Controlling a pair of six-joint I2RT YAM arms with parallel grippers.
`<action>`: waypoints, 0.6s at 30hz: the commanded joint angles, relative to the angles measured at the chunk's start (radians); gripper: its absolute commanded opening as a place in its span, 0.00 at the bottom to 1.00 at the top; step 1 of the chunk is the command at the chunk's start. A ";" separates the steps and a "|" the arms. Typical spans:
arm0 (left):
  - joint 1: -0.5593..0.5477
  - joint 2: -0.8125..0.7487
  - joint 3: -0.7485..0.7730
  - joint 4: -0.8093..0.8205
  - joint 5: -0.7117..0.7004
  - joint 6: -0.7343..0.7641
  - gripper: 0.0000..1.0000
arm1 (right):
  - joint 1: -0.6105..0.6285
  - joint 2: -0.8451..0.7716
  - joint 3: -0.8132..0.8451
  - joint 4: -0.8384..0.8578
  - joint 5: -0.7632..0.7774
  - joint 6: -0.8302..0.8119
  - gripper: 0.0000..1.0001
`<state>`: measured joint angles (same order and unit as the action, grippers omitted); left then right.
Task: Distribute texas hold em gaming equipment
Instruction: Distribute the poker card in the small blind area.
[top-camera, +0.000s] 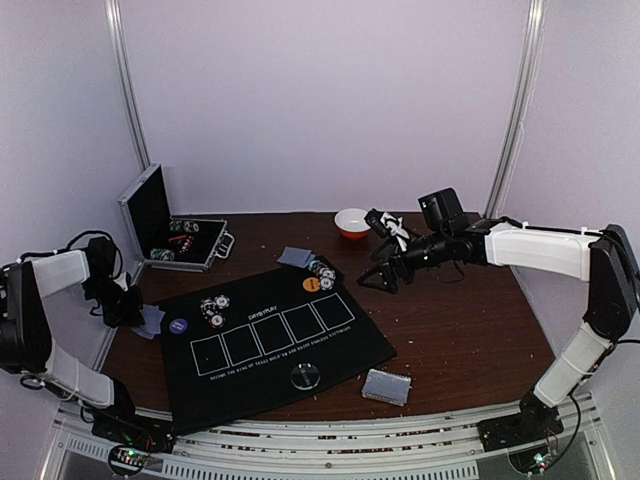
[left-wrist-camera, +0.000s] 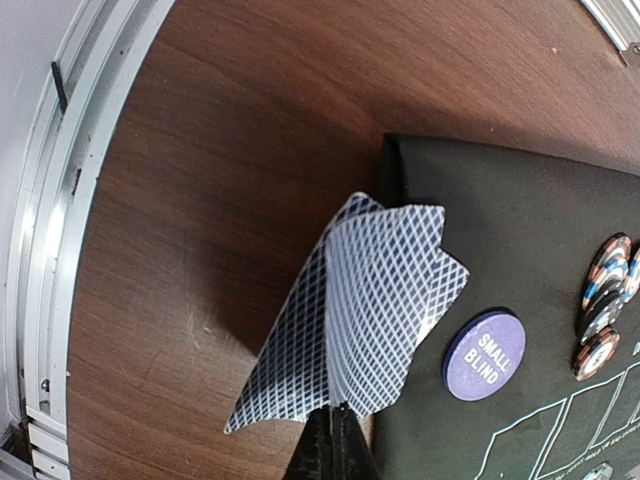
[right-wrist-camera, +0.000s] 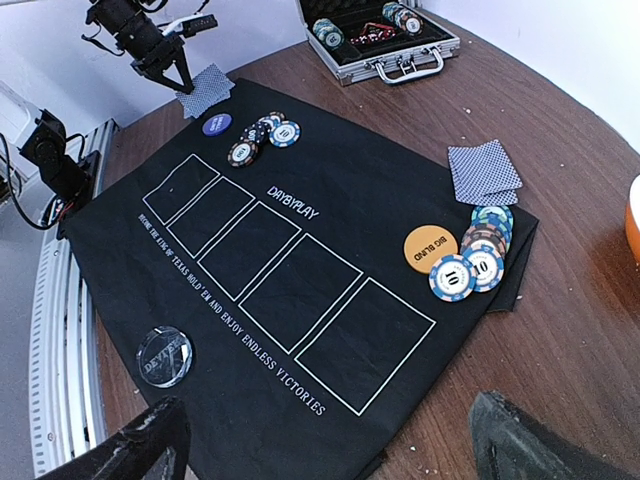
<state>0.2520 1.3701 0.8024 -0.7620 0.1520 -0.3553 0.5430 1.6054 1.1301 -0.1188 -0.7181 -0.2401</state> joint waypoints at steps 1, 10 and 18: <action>0.006 0.007 0.050 -0.011 -0.021 0.025 0.00 | -0.006 0.011 0.034 -0.019 -0.019 -0.013 1.00; 0.006 0.008 0.130 -0.043 0.046 0.114 0.00 | -0.008 0.026 0.052 -0.046 -0.025 -0.023 1.00; 0.006 0.004 0.194 -0.155 -0.010 0.163 0.00 | -0.009 0.041 0.066 -0.061 -0.035 -0.025 1.00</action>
<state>0.2520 1.3781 0.9775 -0.8478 0.1749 -0.2314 0.5426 1.6314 1.1618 -0.1551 -0.7292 -0.2565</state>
